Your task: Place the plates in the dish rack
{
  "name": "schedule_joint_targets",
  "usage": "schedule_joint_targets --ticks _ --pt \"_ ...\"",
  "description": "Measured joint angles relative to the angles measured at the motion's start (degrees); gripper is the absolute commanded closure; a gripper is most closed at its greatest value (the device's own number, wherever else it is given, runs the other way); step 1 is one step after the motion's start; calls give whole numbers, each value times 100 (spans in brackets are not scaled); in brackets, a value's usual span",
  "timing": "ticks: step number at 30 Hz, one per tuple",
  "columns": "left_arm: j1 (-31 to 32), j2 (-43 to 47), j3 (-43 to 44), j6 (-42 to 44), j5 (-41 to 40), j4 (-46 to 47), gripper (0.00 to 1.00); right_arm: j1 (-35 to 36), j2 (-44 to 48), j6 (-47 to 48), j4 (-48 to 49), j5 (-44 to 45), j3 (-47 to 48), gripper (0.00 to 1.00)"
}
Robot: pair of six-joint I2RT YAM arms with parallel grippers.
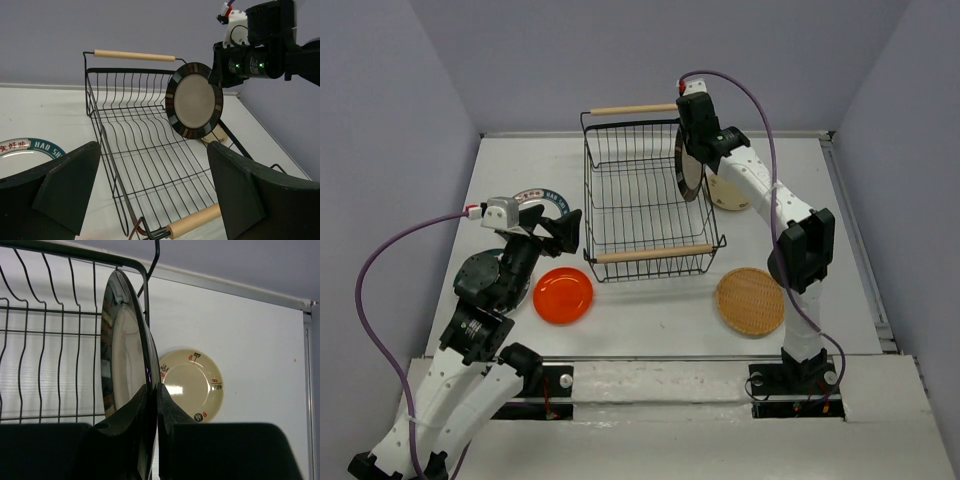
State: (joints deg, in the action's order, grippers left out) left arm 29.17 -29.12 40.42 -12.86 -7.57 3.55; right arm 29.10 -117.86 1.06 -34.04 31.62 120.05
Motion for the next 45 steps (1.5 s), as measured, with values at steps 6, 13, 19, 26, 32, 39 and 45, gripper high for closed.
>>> schedule_joint_targets --ticks 6,13,19,26,32,39,45 --pt "0 0 0 0 2 0 1 57 -243 44 107 66 2 93" --pt "0 0 0 0 2 0 1 61 -258 31 133 114 2 93" --pt "0 0 0 0 2 0 1 76 -321 26 203 190 20 87" --pt "0 0 0 0 4 0 1 212 -758 382 490 481 459 72" --pt "0 0 0 0 7 0 1 304 -990 636 625 763 656 57" --pt "0 -2 0 0 7 0 1 313 -1012 734 649 979 713 32" --pt "0 -68 0 0 7 0 1 310 -745 586 656 732 586 26"
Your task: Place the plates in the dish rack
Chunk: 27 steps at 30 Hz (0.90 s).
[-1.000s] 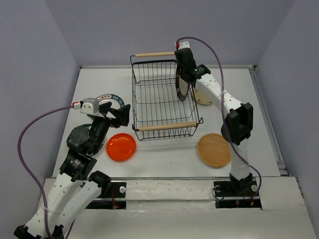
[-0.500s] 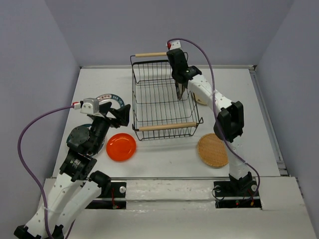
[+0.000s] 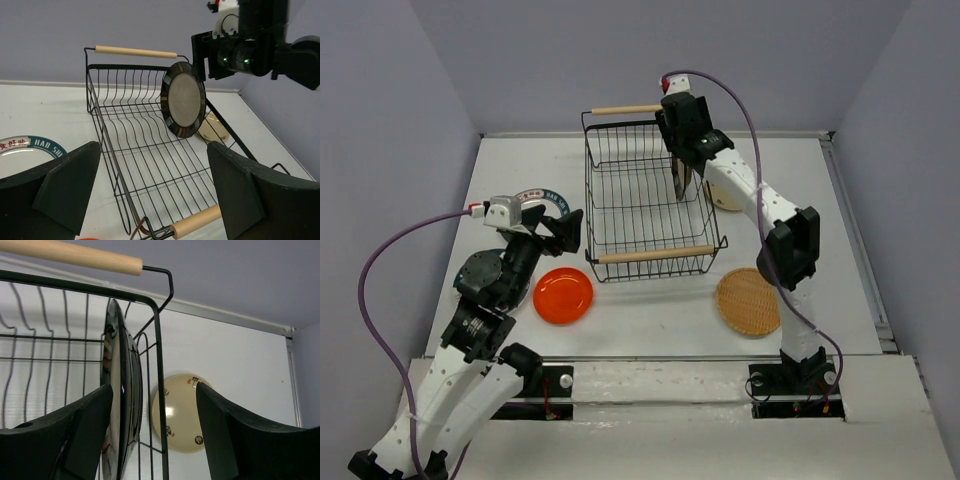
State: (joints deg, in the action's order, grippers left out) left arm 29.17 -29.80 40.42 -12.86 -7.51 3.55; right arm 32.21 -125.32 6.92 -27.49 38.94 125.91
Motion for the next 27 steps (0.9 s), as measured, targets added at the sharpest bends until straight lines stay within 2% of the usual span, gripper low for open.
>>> schedule_joint_targets --ticks 6,8,10,13,18,19,22,27 --pt "0 -44 0 0 -7 -2 1 -76 1707 -612 -4 -898 -1178 27" --pt "0 -61 0 0 -11 -4 1 -229 2463 -940 240 -1360 -1864 32" --pt "0 -92 0 -2 -11 -4 1 -546 3237 -1296 485 -1812 -2667 34" --pt "0 -170 0 -4 -33 -24 1 -1338 4087 -1834 789 -2465 -3851 46" --pt "-2 -332 0 -9 -79 -87 1 -2603 4262 -2559 1213 -3491 -5311 42" --pt "-4 -354 0 -9 -92 -101 1 -2767 4223 -2699 1272 -3727 -5567 39" --pt "-17 -413 0 -9 -153 -131 1 -3254 3967 -3202 1510 -4369 -6210 38" --pt "-59 -444 0 -7 -260 -131 1 -3694 3276 -4153 2367 -4981 -6669 40"
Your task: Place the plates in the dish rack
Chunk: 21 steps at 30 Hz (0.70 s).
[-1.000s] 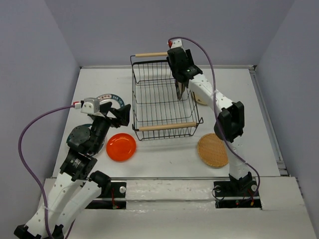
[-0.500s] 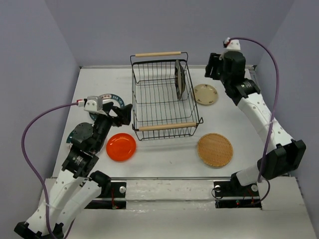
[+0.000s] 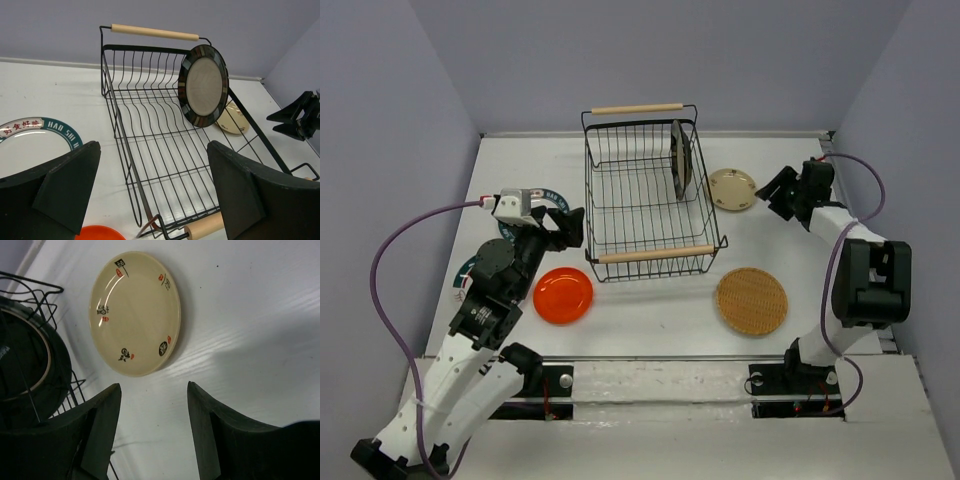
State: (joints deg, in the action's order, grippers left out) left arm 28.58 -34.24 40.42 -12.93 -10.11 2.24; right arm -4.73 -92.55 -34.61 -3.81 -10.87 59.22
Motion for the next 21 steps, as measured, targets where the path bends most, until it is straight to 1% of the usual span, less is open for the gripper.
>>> schedule_joint_targets --ticks 5,9,10,11,13,14,16,17,21 --pt "-57 -28 0 4 -68 0 1 -131 -850 -1073 1189 -400 -240 43" --pt "-74 -50 0 7 -81 0 1 -133 -1558 -1530 1620 -516 -203 50" --pt "-79 -52 0 7 -81 0 1 -133 -1722 -1663 1727 -555 -162 53" --pt "-90 -52 0 7 -81 0 1 -144 -1849 -1744 1845 -647 -85 59" --pt "-96 -52 0 7 -81 0 1 -157 -2048 -1847 1969 -649 109 64" --pt "-101 -50 0 9 -81 0 1 -155 -2151 -1919 2013 -649 188 74" --pt "-111 -50 0 9 -81 0 1 -157 -2302 -1993 2111 -647 289 88" --pt "-120 -50 0 9 -81 0 1 -160 -2371 -2031 2109 -638 328 93" --pt "-138 -4 0 22 -81 0 1 -160 -2404 -2111 2114 -483 330 93"
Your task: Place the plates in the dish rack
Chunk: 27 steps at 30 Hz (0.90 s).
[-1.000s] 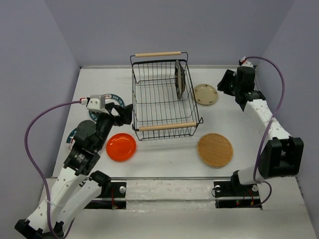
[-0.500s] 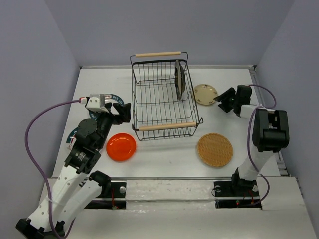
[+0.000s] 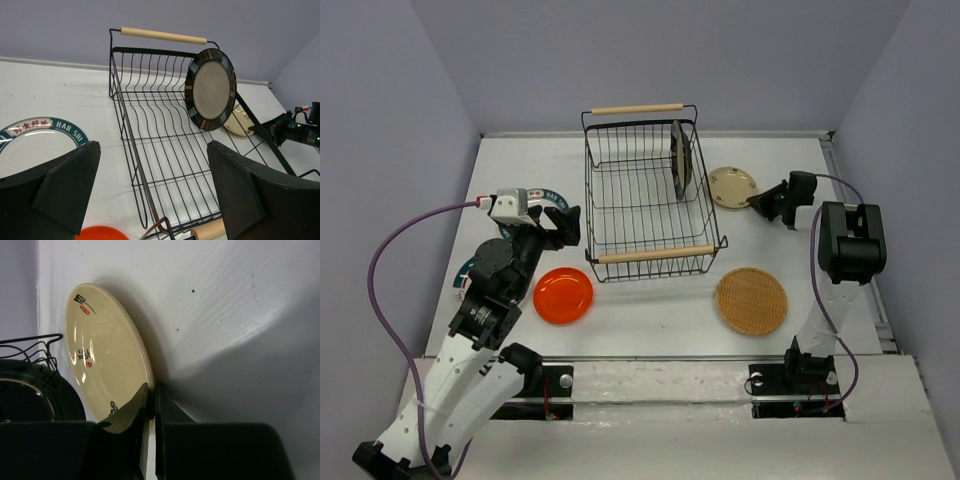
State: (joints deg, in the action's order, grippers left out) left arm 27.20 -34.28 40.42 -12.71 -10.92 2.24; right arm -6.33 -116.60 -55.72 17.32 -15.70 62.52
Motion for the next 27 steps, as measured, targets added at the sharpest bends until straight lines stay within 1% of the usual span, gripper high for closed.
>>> schedule_joint_targets --ticks 3,5,6,9,12,13,14,15,16,19,21,23,24,26,27 --pt "-4 39 0 2 11 0 1 11 317 122 -236 385 -162 93" --pt "-9 70 0 0 39 -2 1 2 807 317 -632 743 -284 93" --pt "-9 81 0 2 48 -2 1 2 1191 474 -885 1001 -308 93" --pt "-15 146 0 0 92 0 1 39 2162 914 -1331 1683 -177 93" --pt "-28 243 0 -2 157 0 1 326 3027 1663 -1766 2590 413 93" --pt "-31 273 0 -4 175 0 1 560 3222 1956 -1921 2946 763 93" --pt "-31 302 0 -4 179 0 1 931 3355 2452 -2087 3425 1300 93" --pt "-31 334 0 -7 190 0 1 1220 3362 2715 -2218 3635 1670 93" --pt "-31 367 0 -9 199 0 1 1716 3298 3132 -2306 3976 2343 93" --pt "-31 442 0 -20 214 0 1 2894 2962 4019 -2476 4695 3587 93" --pt "-31 503 0 -24 216 0 1 3716 2411 4841 -2524 5357 4564 93" --pt "-31 562 0 -28 234 2 1 4249 1856 5587 -2581 5836 5239 93" --pt "-31 570 0 -31 245 2 1 4492 1436 5989 -2680 6098 5705 93" --pt "-31 588 0 -42 273 0 1 4752 774 6590 -2824 6535 6325 93" --pt "-31 597 0 -46 282 2 1 4924 20 7106 -2881 6883 7182 93"
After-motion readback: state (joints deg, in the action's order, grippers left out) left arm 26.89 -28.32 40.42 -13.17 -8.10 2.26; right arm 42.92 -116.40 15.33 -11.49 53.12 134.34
